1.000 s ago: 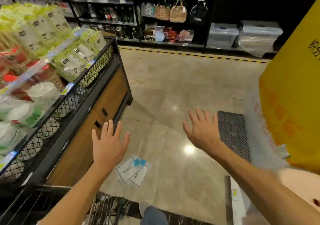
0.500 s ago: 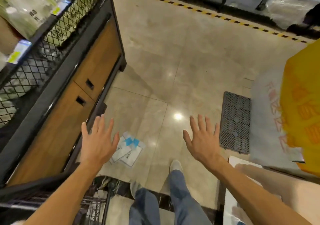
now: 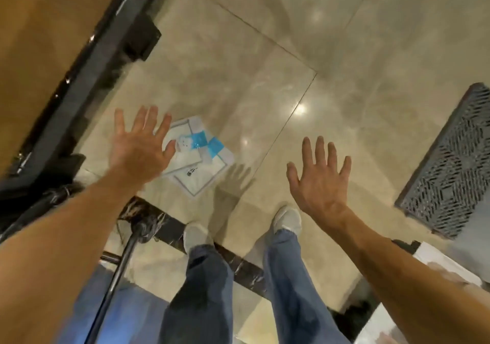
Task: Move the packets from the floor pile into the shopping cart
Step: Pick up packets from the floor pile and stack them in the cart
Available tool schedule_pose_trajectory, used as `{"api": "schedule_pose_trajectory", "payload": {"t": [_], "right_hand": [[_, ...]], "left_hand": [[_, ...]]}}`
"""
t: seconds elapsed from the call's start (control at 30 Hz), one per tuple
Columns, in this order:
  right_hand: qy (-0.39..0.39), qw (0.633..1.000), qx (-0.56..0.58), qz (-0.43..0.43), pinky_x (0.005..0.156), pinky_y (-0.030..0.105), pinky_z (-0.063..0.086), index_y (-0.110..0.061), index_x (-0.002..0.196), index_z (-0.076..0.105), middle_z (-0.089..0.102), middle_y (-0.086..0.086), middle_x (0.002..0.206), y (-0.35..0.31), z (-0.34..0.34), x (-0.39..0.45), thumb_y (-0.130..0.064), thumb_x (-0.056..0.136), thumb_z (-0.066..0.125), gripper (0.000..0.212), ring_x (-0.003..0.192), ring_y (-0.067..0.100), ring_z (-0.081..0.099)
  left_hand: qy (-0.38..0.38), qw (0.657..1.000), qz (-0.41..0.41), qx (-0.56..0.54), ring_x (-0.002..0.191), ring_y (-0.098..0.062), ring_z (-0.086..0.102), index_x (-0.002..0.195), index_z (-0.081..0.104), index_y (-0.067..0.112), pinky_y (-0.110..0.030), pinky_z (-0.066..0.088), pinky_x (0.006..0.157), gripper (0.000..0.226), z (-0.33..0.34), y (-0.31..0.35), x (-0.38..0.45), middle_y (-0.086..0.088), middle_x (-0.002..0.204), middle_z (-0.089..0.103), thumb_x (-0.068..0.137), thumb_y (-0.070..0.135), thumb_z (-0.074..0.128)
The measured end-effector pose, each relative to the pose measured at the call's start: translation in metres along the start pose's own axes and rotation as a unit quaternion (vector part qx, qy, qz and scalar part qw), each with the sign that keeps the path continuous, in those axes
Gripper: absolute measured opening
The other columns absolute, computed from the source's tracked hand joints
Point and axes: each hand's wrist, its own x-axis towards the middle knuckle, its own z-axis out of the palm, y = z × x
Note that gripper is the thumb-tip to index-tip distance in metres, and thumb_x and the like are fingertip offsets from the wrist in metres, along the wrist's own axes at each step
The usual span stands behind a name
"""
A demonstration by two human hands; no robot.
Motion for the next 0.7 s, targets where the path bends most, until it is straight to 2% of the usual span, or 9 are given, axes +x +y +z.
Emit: {"api": "schedule_pose_trajectory", "payload": {"t": [0.1, 0.27, 0.37, 0.43, 0.53, 0.63, 0.7], "right_hand": [[-0.013, 1.000, 0.004, -0.011, 0.125, 0.064, 0.005, -0.021, 0.165, -0.005, 0.000, 0.009, 0.174, -0.024, 0.072, 0.045, -0.058, 0.105, 0.014, 0.073, 0.159, 0.035, 0.002], [-0.045, 0.999, -0.003, -0.024, 0.124, 0.065, 0.004, -0.019, 0.165, -0.010, -0.004, 0.011, 0.173, -0.072, 0.184, 0.096, -0.060, 0.104, 0.011, 0.076, 0.159, 0.035, -0.001], [-0.058, 0.998, 0.021, -0.031, 0.124, 0.066, 0.002, -0.017, 0.164, -0.010, -0.006, 0.012, 0.173, -0.105, 0.239, 0.119, -0.065, 0.103, 0.014, 0.082, 0.159, 0.035, -0.003], [-0.060, 0.997, 0.040, -0.029, 0.124, 0.066, -0.001, -0.015, 0.164, -0.011, -0.008, 0.012, 0.173, -0.129, 0.270, 0.132, -0.073, 0.099, 0.018, 0.092, 0.159, 0.035, -0.005], [-0.059, 0.994, 0.097, 0.000, 0.124, 0.066, -0.003, -0.009, 0.162, -0.013, -0.012, 0.014, 0.172, -0.169, 0.304, 0.144, -0.091, 0.086, 0.022, 0.117, 0.159, 0.034, -0.010], [-0.074, 0.983, 0.159, 0.061, 0.122, 0.064, -0.007, -0.003, 0.160, -0.018, -0.021, 0.018, 0.169, -0.202, 0.317, 0.147, -0.102, 0.073, 0.027, 0.139, 0.157, 0.036, -0.018], [-0.083, 0.972, 0.196, 0.102, 0.122, 0.064, -0.006, -0.001, 0.160, -0.016, -0.021, 0.019, 0.169, -0.218, 0.314, 0.147, -0.098, 0.074, 0.039, 0.141, 0.157, 0.037, -0.017]], "left_hand": [[-0.007, 1.000, -0.003, 0.020, 0.157, -0.026, 0.006, 0.162, -0.002, 0.026, -0.063, 0.000, 0.121, 0.071, 0.075, 0.009, 0.044, -0.006, 0.171, 0.002, 0.098, 0.055, -0.003], [-0.017, 0.998, 0.003, 0.062, 0.156, -0.026, 0.004, 0.162, -0.001, 0.025, -0.061, 0.003, 0.122, 0.072, 0.179, 0.016, 0.108, -0.007, 0.171, -0.001, 0.099, 0.059, 0.006], [-0.001, 1.000, 0.024, 0.015, 0.155, -0.028, 0.010, 0.161, 0.011, 0.020, -0.060, 0.010, 0.121, 0.076, 0.224, 0.013, 0.144, -0.009, 0.170, 0.008, 0.099, 0.063, 0.023], [-0.017, 0.999, 0.045, -0.022, 0.155, -0.027, 0.009, 0.159, 0.011, 0.019, -0.061, 0.014, 0.120, 0.083, 0.250, 0.012, 0.168, -0.008, 0.170, 0.007, 0.096, 0.069, 0.031], [-0.049, 0.995, 0.062, -0.065, 0.154, -0.030, 0.007, 0.159, 0.000, 0.022, -0.063, 0.022, 0.116, 0.096, 0.277, 0.015, 0.194, -0.005, 0.169, 0.001, 0.090, 0.074, 0.043], [0.001, 0.989, 0.058, -0.135, 0.140, -0.036, 0.026, 0.151, 0.019, 0.018, -0.062, 0.038, 0.102, 0.096, 0.285, 0.020, 0.201, -0.013, 0.156, 0.022, 0.082, 0.063, 0.069], [0.014, 0.985, 0.028, -0.167, 0.128, -0.036, 0.035, 0.142, 0.032, 0.012, -0.057, 0.041, 0.096, 0.098, 0.282, 0.021, 0.205, -0.016, 0.141, 0.035, 0.072, 0.060, 0.080]]}}
